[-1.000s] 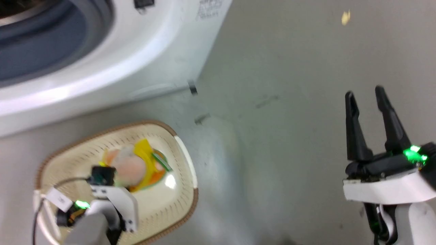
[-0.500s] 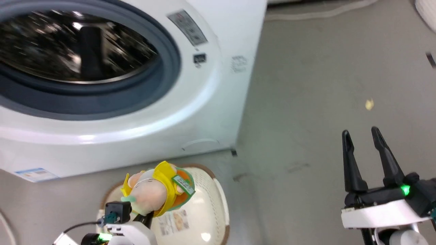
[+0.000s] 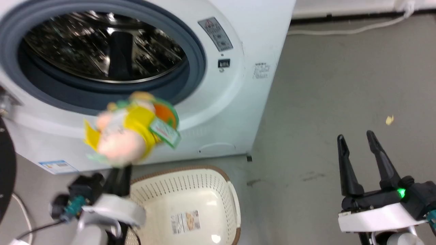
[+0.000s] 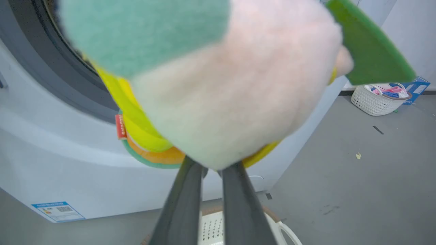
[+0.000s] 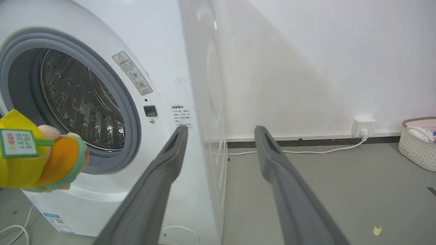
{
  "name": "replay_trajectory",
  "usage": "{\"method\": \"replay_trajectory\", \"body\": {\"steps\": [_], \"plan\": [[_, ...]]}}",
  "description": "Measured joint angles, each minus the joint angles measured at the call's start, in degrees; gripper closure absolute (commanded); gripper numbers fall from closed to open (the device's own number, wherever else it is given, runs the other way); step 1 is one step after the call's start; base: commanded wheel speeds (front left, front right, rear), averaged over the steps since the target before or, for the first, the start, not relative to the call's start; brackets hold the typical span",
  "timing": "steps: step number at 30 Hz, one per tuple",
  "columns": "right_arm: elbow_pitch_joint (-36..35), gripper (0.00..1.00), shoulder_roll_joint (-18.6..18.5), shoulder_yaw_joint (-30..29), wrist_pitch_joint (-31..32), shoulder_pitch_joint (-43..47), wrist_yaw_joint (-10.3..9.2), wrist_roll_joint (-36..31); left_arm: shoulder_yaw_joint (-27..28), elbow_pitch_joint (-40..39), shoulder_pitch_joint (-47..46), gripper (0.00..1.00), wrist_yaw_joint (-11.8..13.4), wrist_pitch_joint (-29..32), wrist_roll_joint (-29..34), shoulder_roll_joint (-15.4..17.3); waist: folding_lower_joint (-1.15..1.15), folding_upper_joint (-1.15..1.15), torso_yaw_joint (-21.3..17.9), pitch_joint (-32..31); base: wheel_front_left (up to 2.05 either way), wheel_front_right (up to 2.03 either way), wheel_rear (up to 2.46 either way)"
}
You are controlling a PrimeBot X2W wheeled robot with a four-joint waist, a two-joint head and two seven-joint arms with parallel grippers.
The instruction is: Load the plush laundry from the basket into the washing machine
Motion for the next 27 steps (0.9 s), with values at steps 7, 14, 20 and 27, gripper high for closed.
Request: {"method": "replay_trajectory", "body": {"steps": [7,14,20,27], "plan": [[-1.13,0.0,0.0,-0.32,0.0,-3.16,0.0,0.6,4.91,-6.39,-8.66,1.0,-0.63,0.0,2.44,2.4,0.01,0.0,-1.51,6.92,0.0,0.0,0.0],[-1.64,0.0,0.0,0.01,0.0,-5.49,0.0,0.67,6.22,-2.35,-23.98,1.0,-1.68,4.68,2.7,9.18,0.02,0.0,-3.36,15.61,0.0,0.0,0.0],[-2.05,0.0,0.0,-1.49,0.0,-8.03,0.0,2.19,5.86,7.12,-36.61,1.0,-2.69,13.21,3.08,17.05,0.02,0.0,-6.1,21.94,0.0,0.0,0.0],[-2.26,0.0,0.0,-1.91,0.0,-9.67,0.0,3.5,1.65,18.49,-51.39,1.0,-3.61,24.37,2.97,22.41,0.02,0.0,-9.44,27.0,0.0,0.0,0.0]]}}
